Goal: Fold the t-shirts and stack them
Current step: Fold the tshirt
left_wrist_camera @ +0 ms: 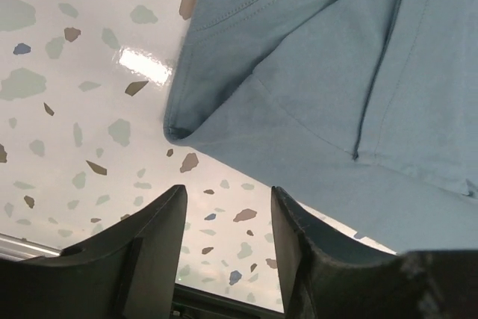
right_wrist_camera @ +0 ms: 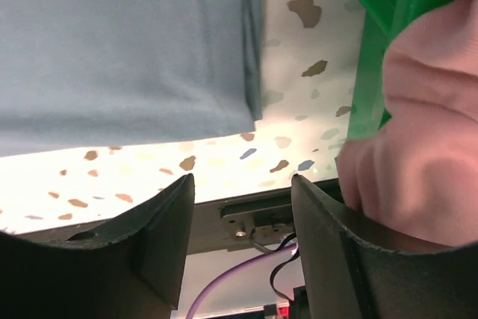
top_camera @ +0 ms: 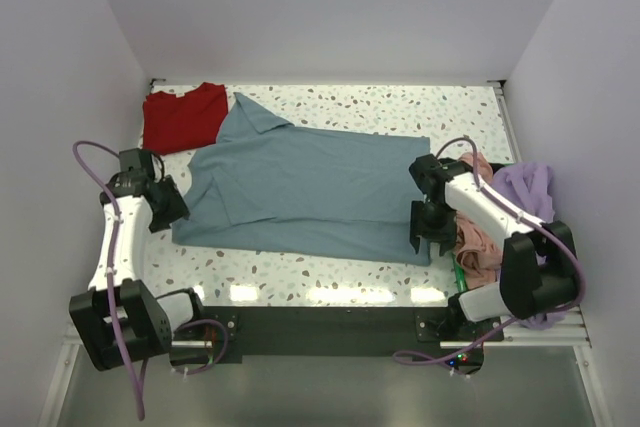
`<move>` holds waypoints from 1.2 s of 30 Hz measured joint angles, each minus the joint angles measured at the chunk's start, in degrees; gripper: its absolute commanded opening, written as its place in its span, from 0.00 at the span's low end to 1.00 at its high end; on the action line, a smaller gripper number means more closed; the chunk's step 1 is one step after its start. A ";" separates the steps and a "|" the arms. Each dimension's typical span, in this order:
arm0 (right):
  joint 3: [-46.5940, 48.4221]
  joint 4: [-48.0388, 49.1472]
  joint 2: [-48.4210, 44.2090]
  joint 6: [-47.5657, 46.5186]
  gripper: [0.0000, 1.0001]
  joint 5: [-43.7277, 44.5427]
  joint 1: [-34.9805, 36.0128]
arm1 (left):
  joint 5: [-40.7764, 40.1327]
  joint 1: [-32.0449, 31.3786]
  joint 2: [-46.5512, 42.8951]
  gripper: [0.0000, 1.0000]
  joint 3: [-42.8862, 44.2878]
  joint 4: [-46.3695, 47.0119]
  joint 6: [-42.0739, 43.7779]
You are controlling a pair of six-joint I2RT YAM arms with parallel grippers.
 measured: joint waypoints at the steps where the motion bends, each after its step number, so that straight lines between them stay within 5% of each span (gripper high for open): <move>1: 0.61 -0.20 -0.55 -0.26 0.58 -0.39 0.04 | 0.13 -0.07 -0.81 0.47 0.04 0.13 0.22; 8: 5.70 1.20 -1.95 -1.62 0.58 -4.81 1.42 | 3.26 -11.56 -5.38 0.40 -2.10 6.38 -3.52; 15: 8.37 2.93 -1.95 -1.64 0.58 -7.43 3.30 | 5.51 -24.76 1.18 0.32 -5.51 13.64 -10.29; 36: 4.66 4.72 -6.47 0.76 0.58 -9.40 4.48 | -1.46 -25.64 9.42 0.31 -8.22 18.62 -11.87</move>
